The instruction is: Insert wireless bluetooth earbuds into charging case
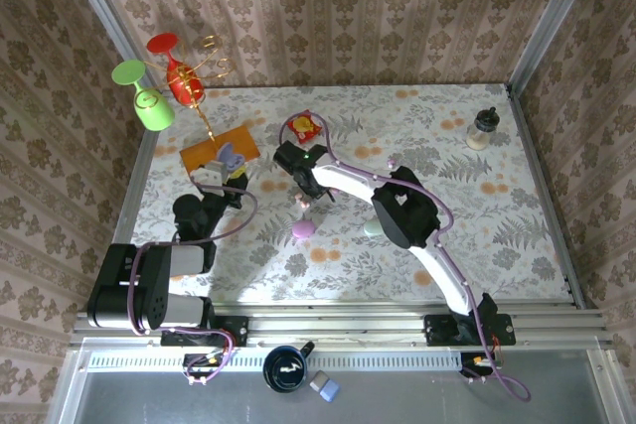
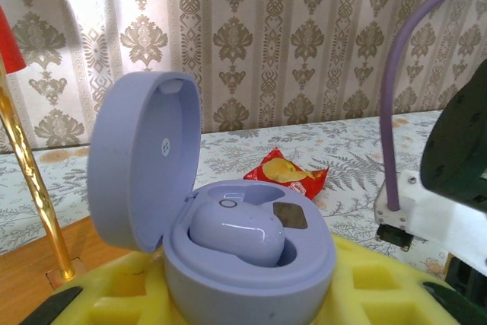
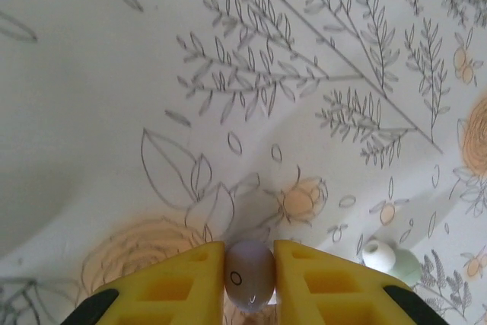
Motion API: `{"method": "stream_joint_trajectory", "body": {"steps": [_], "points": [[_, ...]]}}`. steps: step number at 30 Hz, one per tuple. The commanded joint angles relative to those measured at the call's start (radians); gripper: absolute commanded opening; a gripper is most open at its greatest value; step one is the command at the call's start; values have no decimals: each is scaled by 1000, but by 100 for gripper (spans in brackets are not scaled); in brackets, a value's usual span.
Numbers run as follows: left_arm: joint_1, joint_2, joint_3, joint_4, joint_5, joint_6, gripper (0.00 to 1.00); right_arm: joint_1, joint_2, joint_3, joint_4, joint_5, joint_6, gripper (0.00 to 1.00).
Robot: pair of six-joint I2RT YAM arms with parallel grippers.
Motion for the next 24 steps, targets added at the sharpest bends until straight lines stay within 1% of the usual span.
{"method": "stream_joint_trajectory", "body": {"steps": [1, 4, 9, 13, 15, 20, 22, 24], "points": [[2, -21, -5, 25, 66, 22, 25, -7, -155, -106, 133, -53, 14, 24], [-30, -24, -3, 24, 101, 84, 25, -11, -270, -235, 240, -76, -4, 23], [-99, -19, 8, 21, 185, 173, 26, -36, -483, -483, 421, -219, -31, 22], [-147, 1, 25, 21, 249, 212, 26, -86, -646, -655, 500, -395, -28, 22], [-165, 15, 37, 22, 287, 216, 26, -123, -714, -726, 528, -503, -22, 22], [-208, 60, 77, 23, 435, 204, 26, -227, -851, -878, 583, -796, -31, 22], [-222, 75, 89, 23, 477, 197, 26, -252, -907, -939, 636, -893, -37, 22], [-231, 92, 103, 23, 516, 183, 25, -266, -948, -969, 660, -949, -38, 21]]}}
